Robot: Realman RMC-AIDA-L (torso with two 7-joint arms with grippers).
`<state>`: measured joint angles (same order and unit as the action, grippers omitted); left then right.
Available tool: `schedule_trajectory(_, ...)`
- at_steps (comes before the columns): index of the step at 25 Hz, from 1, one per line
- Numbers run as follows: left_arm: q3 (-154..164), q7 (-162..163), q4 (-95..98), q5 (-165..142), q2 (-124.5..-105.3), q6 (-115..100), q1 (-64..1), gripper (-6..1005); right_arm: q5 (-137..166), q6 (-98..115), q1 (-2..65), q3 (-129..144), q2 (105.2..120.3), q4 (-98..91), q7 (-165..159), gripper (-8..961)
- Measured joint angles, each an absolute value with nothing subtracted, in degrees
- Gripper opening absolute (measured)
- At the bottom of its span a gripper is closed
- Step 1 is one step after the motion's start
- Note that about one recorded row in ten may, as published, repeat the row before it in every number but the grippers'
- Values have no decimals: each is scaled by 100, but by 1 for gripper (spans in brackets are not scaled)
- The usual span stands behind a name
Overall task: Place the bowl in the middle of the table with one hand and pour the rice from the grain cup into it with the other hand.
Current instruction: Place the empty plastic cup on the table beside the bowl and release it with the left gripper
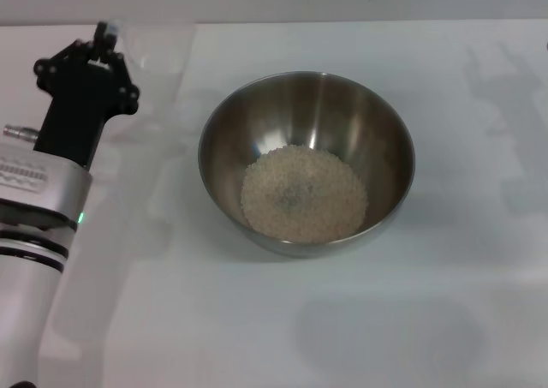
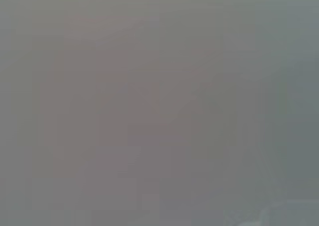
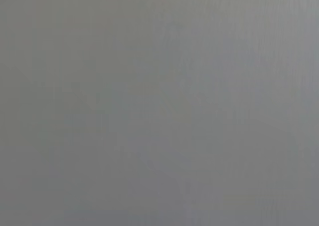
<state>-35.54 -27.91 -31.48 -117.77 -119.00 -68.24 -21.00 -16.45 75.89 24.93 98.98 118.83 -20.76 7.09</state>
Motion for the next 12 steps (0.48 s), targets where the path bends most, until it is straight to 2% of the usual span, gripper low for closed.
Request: schedule_trajectory(12, -3757, -462, -2424, -11436, -11920, -5480, -2314, 24, -1634, 7595, 2498, 9930, 11883, -2116, 705, 488)
